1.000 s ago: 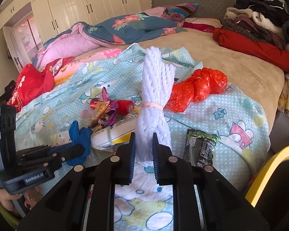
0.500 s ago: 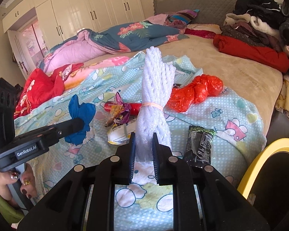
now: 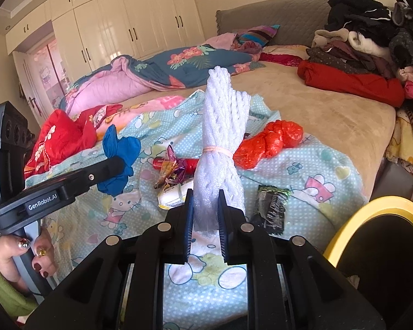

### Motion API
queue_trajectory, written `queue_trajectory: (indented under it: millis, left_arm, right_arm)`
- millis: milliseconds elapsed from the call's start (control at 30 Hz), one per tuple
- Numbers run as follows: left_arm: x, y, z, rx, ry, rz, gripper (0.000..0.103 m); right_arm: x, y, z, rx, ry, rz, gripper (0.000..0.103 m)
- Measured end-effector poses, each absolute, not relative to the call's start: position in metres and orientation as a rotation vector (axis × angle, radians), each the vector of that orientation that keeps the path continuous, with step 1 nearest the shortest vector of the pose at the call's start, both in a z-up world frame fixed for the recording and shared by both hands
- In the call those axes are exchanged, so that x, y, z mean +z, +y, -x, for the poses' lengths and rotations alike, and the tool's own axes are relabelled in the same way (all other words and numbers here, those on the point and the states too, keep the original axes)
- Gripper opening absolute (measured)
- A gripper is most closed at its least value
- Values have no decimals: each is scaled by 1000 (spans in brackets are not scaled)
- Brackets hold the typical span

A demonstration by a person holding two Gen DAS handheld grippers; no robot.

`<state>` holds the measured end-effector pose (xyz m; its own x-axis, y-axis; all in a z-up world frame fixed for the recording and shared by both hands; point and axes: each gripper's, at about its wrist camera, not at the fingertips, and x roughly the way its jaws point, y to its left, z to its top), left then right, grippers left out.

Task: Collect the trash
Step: 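Carry the blue cloth and foam net over the bin with both tools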

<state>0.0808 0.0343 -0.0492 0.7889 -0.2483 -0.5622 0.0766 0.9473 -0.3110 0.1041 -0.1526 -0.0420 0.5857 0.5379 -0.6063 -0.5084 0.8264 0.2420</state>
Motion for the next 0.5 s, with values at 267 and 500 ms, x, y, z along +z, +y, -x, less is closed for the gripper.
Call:
queue_trajectory:
  millis: [267,500]
  left_arm:
    - [-40,15,-80,-204,624,257,14]
    - [-31,1,-78,-224,609,240,14]
  right_arm:
    - [-34,-170,-95,596,705,-56,16]
    - [-25,-185,-87,584,681,-69,16]
